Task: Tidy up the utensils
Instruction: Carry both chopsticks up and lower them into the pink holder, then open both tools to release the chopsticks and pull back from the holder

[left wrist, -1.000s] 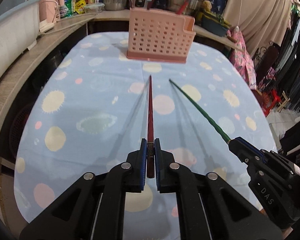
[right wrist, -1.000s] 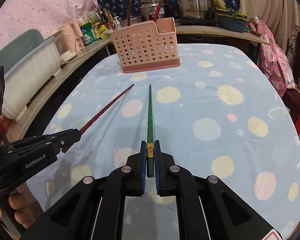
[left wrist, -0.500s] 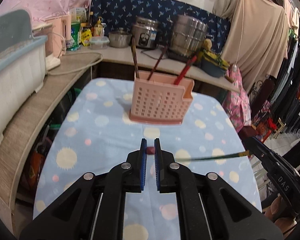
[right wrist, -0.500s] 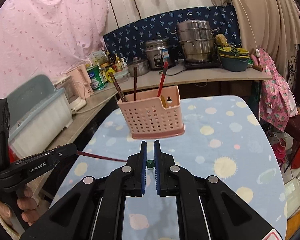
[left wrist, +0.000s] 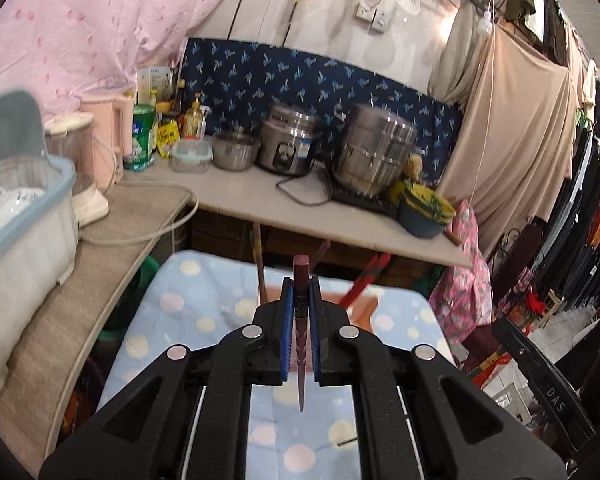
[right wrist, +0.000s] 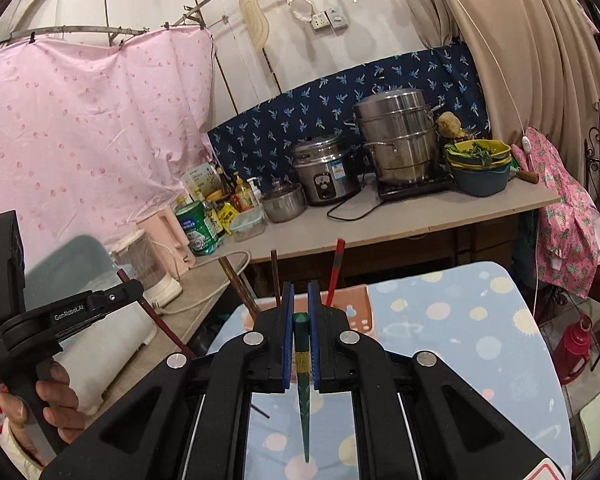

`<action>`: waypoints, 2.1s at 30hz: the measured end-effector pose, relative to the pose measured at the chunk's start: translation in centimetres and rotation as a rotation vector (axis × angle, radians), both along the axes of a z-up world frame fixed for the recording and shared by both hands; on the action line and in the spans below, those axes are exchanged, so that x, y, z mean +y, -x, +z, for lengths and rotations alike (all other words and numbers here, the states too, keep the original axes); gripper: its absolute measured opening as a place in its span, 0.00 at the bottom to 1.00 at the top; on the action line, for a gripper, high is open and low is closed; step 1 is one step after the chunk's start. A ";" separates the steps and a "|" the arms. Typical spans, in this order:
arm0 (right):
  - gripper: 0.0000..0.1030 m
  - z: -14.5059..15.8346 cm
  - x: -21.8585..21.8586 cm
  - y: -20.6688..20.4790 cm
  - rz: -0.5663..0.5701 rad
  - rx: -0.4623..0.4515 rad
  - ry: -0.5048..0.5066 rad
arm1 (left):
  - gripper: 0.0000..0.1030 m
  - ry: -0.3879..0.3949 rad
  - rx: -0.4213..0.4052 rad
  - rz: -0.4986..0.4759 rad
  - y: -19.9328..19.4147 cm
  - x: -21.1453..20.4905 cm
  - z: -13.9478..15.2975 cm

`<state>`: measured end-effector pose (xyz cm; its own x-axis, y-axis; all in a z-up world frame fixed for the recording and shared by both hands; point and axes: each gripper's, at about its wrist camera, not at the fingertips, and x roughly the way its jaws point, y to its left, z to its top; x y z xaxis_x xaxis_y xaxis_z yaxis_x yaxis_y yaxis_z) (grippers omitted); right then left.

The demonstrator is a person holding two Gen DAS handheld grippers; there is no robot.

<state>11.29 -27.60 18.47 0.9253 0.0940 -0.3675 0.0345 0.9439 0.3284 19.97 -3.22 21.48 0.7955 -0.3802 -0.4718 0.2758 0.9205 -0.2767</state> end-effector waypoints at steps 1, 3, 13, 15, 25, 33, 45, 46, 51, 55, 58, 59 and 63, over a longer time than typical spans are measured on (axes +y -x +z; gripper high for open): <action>0.07 0.5 -0.1 -0.5 -0.001 -0.011 -0.003 | 0.07 0.005 -0.015 0.007 -0.5 -0.1 0.7; 0.07 1.6 -0.5 -1.8 -0.004 -0.034 -0.011 | 0.07 0.021 -0.041 0.020 -1.6 -0.3 2.0; 0.07 6.6 -2.6 -8.2 -0.043 -0.117 -0.044 | 0.07 0.026 -0.120 0.072 -6.3 -0.9 5.3; 0.07 7.3 -2.9 -9.4 -0.049 -0.130 -0.049 | 0.07 0.021 -0.119 0.075 -7.0 -1.0 5.3; 0.07 5.1 -3.3 -14.0 -0.062 -0.078 -0.056 | 0.07 -0.010 -0.061 0.073 -9.8 -1.1 2.7; 0.07 0.8 -2.8 -15.8 -0.058 0.015 -0.061 | 0.07 -0.017 -0.001 0.061 -11.2 -1.7 0.2; 0.11 -1.3 -2.6 -15.8 -0.053 0.060 -0.054 | 0.13 -0.041 0.037 0.070 -11.4 -2.2 -1.9; 0.11 -1.2 -2.7 -15.7 -0.053 0.059 -0.057 | 0.18 -0.043 0.036 0.074 -11.3 -2.2 -1.9; 0.18 -0.9 -2.5 -14.5 -0.052 0.047 -0.051 | 0.32 -0.058 0.018 0.085 -10.3 -2.1 -1.8; 0.21 -1.0 -2.0 -13.4 -0.047 0.048 -0.028 | 0.35 -0.094 -0.004 0.090 -9.0 -2.5 -1.9; 0.21 -1.3 -1.6 -12.4 -0.044 0.056 -0.012 | 0.36 -0.121 -0.010 0.092 -8.1 -2.8 -2.1; 0.22 -1.5 -1.5 -12.0 -0.042 0.061 -0.007 | 0.36 -0.128 -0.011 0.092 -7.9 -2.8 -2.2; 0.26 -2.1 -1.1 -10.6 -0.041 0.072 0.020 | 0.42 -0.174 -0.022 0.105 -6.4 -3.3 -2.8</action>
